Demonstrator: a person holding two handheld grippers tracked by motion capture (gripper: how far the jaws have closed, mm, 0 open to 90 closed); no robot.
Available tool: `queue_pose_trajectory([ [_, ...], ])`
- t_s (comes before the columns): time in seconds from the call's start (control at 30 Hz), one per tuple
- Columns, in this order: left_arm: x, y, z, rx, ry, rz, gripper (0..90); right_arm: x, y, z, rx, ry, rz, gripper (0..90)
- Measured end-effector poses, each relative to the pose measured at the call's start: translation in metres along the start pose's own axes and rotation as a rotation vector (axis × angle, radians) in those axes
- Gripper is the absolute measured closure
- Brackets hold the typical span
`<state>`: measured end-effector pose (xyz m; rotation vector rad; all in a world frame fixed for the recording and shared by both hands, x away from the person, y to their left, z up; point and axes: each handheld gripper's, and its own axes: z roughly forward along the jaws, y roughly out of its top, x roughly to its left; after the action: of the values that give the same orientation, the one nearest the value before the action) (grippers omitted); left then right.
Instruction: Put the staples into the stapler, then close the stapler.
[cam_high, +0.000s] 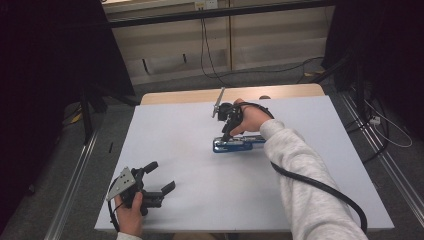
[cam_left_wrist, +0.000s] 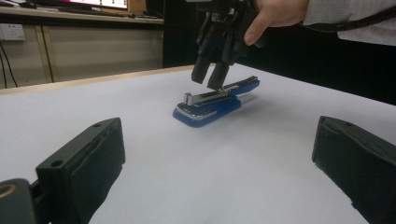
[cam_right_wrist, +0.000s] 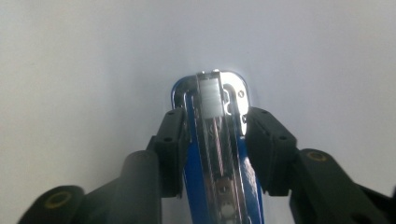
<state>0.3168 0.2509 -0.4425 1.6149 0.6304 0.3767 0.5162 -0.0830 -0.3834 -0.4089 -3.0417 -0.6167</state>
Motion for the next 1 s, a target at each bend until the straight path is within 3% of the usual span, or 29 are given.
queue_pose_trajectory([
  [0.1,0.001,0.001,-0.001,0.005,-0.001,0.008,2.6,-0.001,-0.007,-0.006,-0.041,-0.001,0.025,52.2],
  [0.2,-0.001,0.001,0.0,0.007,-0.007,0.001,2.5,-0.002,-0.014,-0.012,-0.09,-0.026,0.058,42.1],
  [0.23,-0.001,0.003,0.001,0.019,-0.016,0.018,2.5,-0.003,-0.018,-0.015,-0.125,-0.026,0.091,37.3],
  [0.4,-0.003,0.006,0.005,0.034,-0.025,0.014,2.5,-0.004,-0.032,-0.02,-0.194,-0.033,0.141,26.2],
  [0.43,-0.005,0.009,0.008,0.046,-0.041,0.003,2.4,-0.005,-0.042,-0.021,-0.231,-0.044,0.184,20.8],
  [0.53,-0.006,0.012,0.013,0.052,-0.051,-0.013,2.2,-0.005,-0.052,-0.022,-0.249,-0.069,0.216,15.7],
  [0.57,-0.006,0.012,0.016,0.06,-0.056,-0.015,2.2,-0.004,-0.063,-0.024,-0.262,-0.082,0.235,14.1],
  [0.63,-0.009,0.014,0.021,0.08,-0.058,-0.004,2.2,-0.002,-0.068,-0.025,-0.257,-0.097,0.243,12.6],
  [0.73,-0.01,0.016,0.028,0.101,-0.061,-0.006,2.2,0.003,-0.091,-0.03,-0.277,-0.123,0.275,11.7],
  [1.0,-0.009,0.02,0.045,0.149,-0.076,-0.016,2.1,0.014,-0.128,-0.035,-0.31,-0.182,0.34,9.3],
])
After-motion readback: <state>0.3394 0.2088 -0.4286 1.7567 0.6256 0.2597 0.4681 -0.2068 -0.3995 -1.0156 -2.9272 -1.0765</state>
